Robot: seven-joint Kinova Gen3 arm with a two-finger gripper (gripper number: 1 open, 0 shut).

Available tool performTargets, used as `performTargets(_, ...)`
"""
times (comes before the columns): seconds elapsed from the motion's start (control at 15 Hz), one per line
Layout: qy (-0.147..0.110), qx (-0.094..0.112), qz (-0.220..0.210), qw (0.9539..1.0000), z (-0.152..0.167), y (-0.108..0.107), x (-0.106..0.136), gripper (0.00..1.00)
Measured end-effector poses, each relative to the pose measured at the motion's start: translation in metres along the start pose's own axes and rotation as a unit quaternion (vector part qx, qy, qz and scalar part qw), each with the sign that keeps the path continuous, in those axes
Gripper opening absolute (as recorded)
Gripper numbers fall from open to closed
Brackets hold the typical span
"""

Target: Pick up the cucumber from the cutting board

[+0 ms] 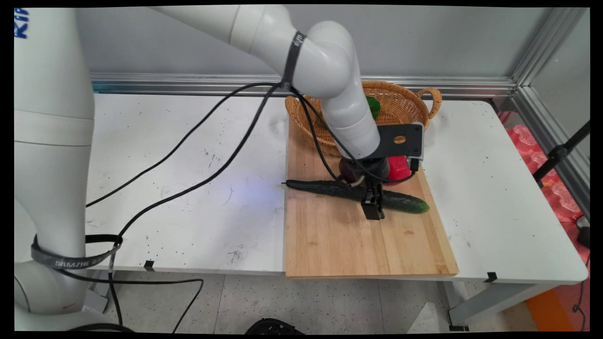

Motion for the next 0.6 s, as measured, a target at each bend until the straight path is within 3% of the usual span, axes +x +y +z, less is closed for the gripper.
performTargets(0.4,-0.015,-0.003,0.006,0.9999,0.0121,-0.0034,0.0046,1.0)
performTargets(0.47,-0.017,-0.003,0.008,0.9998,0.0122,-0.0038,0.0046,0.0)
performTargets(0.6,-0.021,-0.003,0.012,0.9997,0.0106,-0.0048,0.0031,0.0)
